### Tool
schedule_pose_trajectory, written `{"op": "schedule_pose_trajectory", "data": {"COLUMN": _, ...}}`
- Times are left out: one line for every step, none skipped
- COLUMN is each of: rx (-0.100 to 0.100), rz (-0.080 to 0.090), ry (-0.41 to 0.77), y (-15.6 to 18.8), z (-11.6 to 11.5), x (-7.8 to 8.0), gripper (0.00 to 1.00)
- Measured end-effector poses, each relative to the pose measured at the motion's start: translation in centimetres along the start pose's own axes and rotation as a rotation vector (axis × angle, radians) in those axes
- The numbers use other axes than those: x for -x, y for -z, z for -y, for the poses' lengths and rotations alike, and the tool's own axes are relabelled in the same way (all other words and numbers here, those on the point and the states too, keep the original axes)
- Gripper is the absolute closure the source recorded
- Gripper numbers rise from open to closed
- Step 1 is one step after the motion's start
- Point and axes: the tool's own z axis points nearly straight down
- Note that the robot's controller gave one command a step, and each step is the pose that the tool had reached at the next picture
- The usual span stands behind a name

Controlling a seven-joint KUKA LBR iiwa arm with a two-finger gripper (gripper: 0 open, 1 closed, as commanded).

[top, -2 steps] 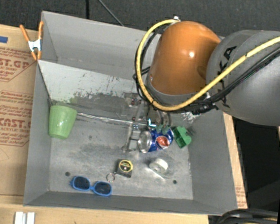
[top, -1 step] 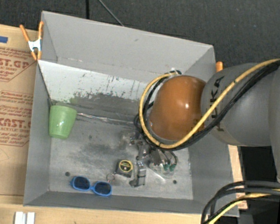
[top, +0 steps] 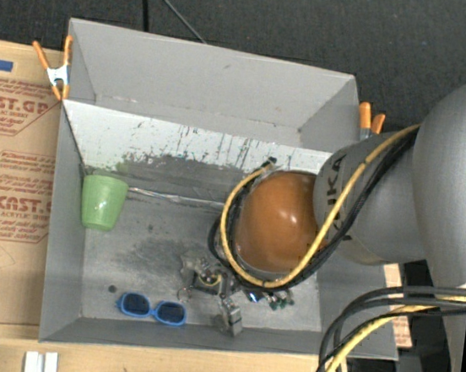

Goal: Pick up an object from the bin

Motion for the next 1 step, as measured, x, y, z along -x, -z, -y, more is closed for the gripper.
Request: {"op": "schedule_pose_trajectory", "data": {"rx": 0.004, "rz": -0.009, "ry": -0.002, "y": -0.08, "z": -0.13, "x": -0.23, "gripper": 1.0}}
